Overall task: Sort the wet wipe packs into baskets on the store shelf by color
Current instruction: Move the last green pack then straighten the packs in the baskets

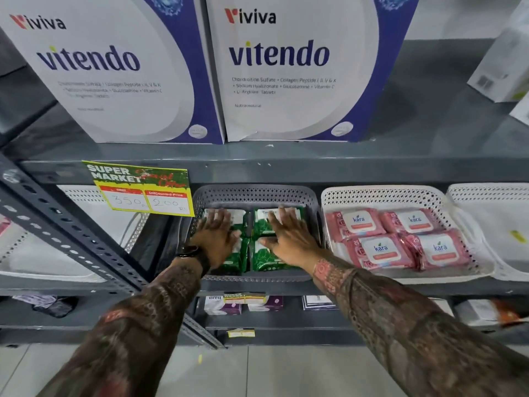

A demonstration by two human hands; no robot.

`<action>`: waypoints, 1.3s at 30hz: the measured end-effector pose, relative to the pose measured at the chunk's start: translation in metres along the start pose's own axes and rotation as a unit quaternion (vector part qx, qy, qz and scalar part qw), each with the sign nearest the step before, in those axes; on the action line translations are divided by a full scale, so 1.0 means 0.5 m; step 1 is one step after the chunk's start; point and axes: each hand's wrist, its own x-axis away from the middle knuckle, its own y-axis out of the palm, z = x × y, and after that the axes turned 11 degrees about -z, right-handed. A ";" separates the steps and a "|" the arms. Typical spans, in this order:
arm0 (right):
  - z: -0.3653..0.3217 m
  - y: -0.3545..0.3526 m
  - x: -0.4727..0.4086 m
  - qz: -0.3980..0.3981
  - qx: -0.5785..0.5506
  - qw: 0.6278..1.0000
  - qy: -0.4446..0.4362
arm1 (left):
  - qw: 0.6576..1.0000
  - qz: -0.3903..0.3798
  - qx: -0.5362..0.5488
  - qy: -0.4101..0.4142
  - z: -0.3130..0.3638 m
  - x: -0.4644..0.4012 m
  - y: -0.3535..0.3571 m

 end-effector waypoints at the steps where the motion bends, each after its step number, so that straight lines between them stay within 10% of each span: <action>1: 0.006 0.011 -0.010 -0.025 0.000 1.000 0.006 | 1.000 -0.016 -0.003 -0.003 0.004 -0.009 0.014; 14: 0.018 0.029 -0.001 -0.052 -0.006 0.998 -0.017 | 1.000 -0.019 0.016 -0.014 0.008 -0.024 0.038; 24: 0.217 -0.096 0.264 0.186 -0.043 0.980 -0.056 | 0.964 0.210 0.115 0.117 0.326 0.037 -0.016; 33: 0.551 -0.156 0.432 0.060 -0.025 0.995 0.081 | 0.989 -0.049 -0.041 0.131 0.675 -0.024 -0.006; 39: 0.579 -0.139 0.406 0.035 -0.019 0.998 0.058 | 0.986 -0.060 -0.098 0.124 0.673 -0.030 0.008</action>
